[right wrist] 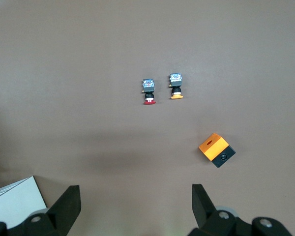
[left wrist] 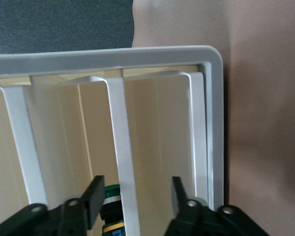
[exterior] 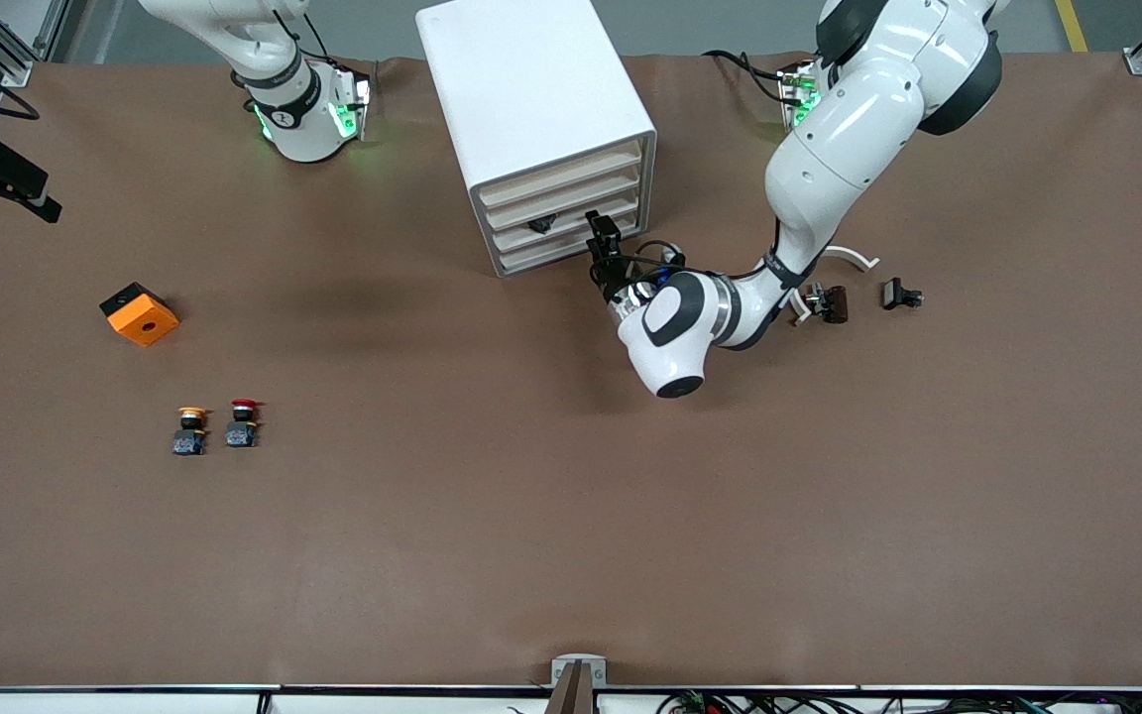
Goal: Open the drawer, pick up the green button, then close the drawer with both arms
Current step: 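Grasp the drawer handle with the left gripper and pull outward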
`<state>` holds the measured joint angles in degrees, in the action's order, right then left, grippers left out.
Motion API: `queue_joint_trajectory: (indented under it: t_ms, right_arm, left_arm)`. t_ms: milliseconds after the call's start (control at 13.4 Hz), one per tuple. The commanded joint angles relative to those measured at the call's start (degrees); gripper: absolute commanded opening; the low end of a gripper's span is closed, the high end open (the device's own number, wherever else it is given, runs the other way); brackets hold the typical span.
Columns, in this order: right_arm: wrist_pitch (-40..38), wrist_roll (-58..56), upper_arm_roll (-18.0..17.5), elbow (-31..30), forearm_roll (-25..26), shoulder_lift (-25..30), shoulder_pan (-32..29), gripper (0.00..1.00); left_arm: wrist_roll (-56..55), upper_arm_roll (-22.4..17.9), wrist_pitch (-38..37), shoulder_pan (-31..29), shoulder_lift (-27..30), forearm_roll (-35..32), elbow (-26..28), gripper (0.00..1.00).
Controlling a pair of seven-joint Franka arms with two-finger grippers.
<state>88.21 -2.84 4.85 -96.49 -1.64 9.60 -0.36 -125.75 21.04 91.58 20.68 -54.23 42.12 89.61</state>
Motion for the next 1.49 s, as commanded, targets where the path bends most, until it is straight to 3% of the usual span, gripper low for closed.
queue_joint_trajectory:
  t_ms: [0,373,746,1044,1268,1342,1417]
  right_arm:
    - [-0.32,-0.23,-0.81,0.16,-0.21,0.42,-1.74,1.0]
    - [-0.32,-0.23,-0.72,0.16,-0.29,0.15,-1.83,1.0]
    - [-0.32,-0.23,-0.81,0.42,-0.47,-0.55,-1.83,1.0]
    - [0.03,-0.23,-0.98,1.56,-0.82,-7.82,-1.66,1.0]
    - [-0.14,-0.5,-0.98,3.15,-0.39,-11.34,-1.22,1.0]
    - [-0.32,-0.41,-1.07,3.49,-0.38,-13.01,-1.13,1.0]
    - [-0.32,-0.41,-1.07,3.5,-0.21,-13.21,-1.04,1.0]
  left_arm:
    - [-2.39,-0.65,-0.27,2.34,-0.79,1.38,-1.46,0.42]
    - [-4.67,-0.73,-0.27,3.67,-1.05,1.21,-1.46,0.0]
    - [-5.03,-3.02,1.05,2.62,-0.7,1.03,-4.16,0.0]
    - [-6.35,-7.14,1.23,2.35,-0.61,1.21,-8.22,0.0]
    - [-6.35,-7.85,1.58,0.43,-0.87,2.26,-10.94,0.0]
    - [-6.18,-7.85,1.93,-0.1,-0.87,2.26,-11.38,0.02]
    - [-5.91,-7.85,1.93,-0.28,-0.87,2.26,-11.91,0.11]
